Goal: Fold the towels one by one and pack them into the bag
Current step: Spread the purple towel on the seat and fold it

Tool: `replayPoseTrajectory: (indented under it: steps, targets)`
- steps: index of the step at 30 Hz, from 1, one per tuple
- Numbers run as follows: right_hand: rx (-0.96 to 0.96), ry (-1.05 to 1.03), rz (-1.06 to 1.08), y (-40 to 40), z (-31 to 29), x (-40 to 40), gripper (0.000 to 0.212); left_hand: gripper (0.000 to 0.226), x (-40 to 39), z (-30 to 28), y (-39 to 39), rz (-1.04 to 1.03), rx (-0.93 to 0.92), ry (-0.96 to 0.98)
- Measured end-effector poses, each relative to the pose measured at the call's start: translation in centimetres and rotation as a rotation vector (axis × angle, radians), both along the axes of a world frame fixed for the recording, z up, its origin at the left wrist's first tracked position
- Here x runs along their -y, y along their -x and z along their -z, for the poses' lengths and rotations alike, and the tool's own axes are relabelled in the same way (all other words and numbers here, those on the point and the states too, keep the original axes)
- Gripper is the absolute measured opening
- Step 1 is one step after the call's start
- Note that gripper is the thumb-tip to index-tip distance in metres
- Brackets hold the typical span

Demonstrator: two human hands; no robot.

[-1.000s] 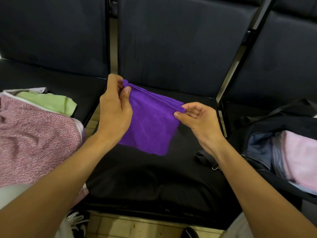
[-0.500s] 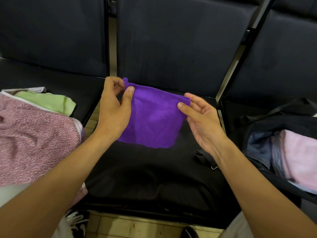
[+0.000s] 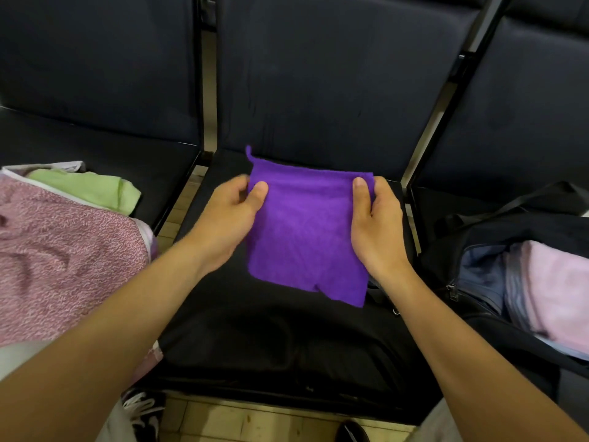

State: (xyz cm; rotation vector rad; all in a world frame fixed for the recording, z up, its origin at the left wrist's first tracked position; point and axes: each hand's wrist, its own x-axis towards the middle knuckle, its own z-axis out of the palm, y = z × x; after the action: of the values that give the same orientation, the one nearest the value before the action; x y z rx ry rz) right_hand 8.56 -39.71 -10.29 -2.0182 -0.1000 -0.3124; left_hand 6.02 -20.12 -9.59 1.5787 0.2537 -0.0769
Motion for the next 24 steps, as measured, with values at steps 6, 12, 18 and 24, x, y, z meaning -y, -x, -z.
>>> replayPoseTrajectory:
  steps: [6,12,18,24]
  targets:
    - [-0.555,-0.504,-0.065,0.3,-0.6,-0.5,0.04,0.021,0.5,0.8,0.2,-0.149,0.452,-0.399]
    - [-0.556,-0.317,-0.145,0.6,-0.1,-0.9,0.029,0.03,0.2,1.4,-0.4,-0.195,0.009,-0.125]
    - [-0.211,-0.015,-0.067,0.7,0.8,-1.2,0.038,0.017,1.3,0.8,0.9,-0.232,0.41,-0.478]
    - [-0.117,0.064,-0.077,0.1,-0.1,-0.7,0.041,0.016,0.2,0.0,0.3,-0.192,0.46,-0.517]
